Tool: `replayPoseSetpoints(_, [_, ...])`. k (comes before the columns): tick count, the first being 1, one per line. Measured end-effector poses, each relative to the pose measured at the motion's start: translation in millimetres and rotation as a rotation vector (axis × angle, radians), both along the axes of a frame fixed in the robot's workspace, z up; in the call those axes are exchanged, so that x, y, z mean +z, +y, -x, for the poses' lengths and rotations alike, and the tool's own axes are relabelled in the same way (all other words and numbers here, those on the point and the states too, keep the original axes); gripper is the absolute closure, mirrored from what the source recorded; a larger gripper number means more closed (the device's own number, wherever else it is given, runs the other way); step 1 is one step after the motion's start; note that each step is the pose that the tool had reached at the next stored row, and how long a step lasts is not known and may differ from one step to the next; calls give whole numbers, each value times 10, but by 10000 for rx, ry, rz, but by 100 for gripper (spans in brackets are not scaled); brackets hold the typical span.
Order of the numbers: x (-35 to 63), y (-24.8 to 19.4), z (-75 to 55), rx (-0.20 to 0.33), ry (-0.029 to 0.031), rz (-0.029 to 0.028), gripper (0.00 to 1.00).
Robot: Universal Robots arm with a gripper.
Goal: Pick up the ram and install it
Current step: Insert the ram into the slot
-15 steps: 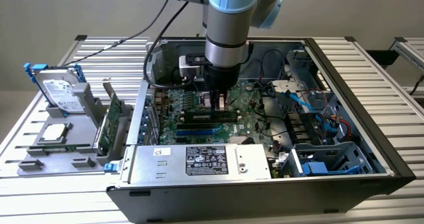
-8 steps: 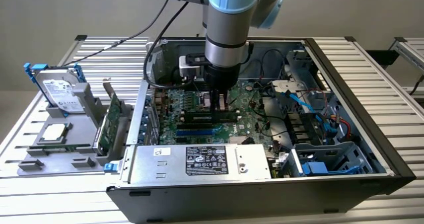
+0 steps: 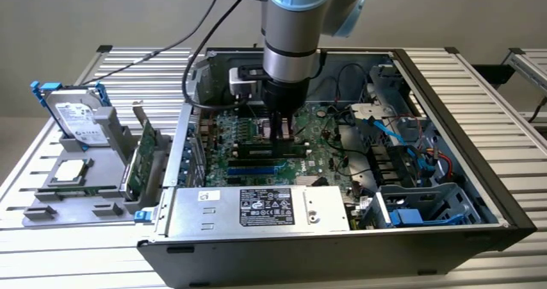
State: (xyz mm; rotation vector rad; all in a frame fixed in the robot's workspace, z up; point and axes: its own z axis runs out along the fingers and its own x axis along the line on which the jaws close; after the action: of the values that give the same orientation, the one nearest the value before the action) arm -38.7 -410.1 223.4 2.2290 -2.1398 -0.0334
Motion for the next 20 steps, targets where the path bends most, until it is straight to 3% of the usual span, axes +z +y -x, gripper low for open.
replayPoseSetpoints(10, [194, 0, 16, 0, 8, 0, 55])
replayPoseSetpoints(13, [228, 0, 17, 0, 9, 0, 63])
replayPoseSetpoints(16, [245, 0, 17, 0, 8, -2, 81])
replayPoseSetpoints(20, [246, 0, 17, 0, 8, -1, 89])
